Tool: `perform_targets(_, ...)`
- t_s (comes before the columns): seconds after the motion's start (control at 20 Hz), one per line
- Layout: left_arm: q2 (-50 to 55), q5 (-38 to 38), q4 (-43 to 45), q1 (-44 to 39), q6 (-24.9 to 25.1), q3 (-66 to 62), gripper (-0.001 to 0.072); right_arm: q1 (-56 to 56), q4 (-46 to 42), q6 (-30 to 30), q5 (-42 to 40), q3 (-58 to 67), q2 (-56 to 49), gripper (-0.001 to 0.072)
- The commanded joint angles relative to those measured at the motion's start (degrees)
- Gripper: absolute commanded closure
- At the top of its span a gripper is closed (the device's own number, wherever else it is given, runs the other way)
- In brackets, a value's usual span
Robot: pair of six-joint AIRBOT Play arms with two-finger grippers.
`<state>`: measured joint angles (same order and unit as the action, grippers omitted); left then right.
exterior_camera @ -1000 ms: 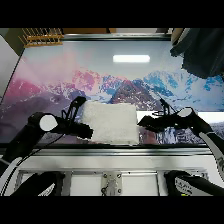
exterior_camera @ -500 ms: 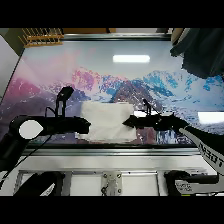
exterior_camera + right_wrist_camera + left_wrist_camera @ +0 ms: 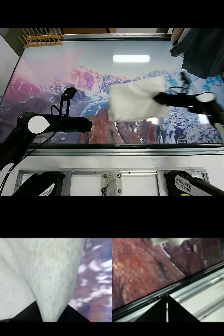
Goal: Fold the clothes and pants, and hang the long-sleeved shirts on hangers.
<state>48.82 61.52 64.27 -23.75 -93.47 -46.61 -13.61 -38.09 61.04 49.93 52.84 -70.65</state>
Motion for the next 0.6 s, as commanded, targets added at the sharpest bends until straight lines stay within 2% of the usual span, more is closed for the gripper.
perform_targets(0.0, 2.0, 0.0, -1.2, 0.0, -0.4, 0.0, 0.0677, -19.6, -12.5, 5.4, -0.7, 4.1, 6.8, 0.0693)
perform_targets(0.15, 4.0, -0.2, -5.3, 0.0, -0.4, 0.0, 0.0677, -35.0, -12.5, 6.7, -0.4, 3.8, 6.8, 0.0693)
perform_targets(0.25, 5.0, 0.0, -7.9, 0.0, -0.4, 0.0, 0.0678, -41.6, -12.5, 8.5, -0.4, 3.0, 6.0, 0.0693)
perform_targets(0.45, 5.5, -0.2, -8.9, 0.0, -0.4, 0.0, 0.0677, -45.9, -13.2, 8.5, 1.9, -0.5, 6.0, 0.0693)
perform_targets(0.55, 5.5, -0.2, -8.8, 0.0, -0.4, 0.0, 0.0677, -45.6, -17.4, 10.4, 4.2, -1.5, 6.0, 0.0693)
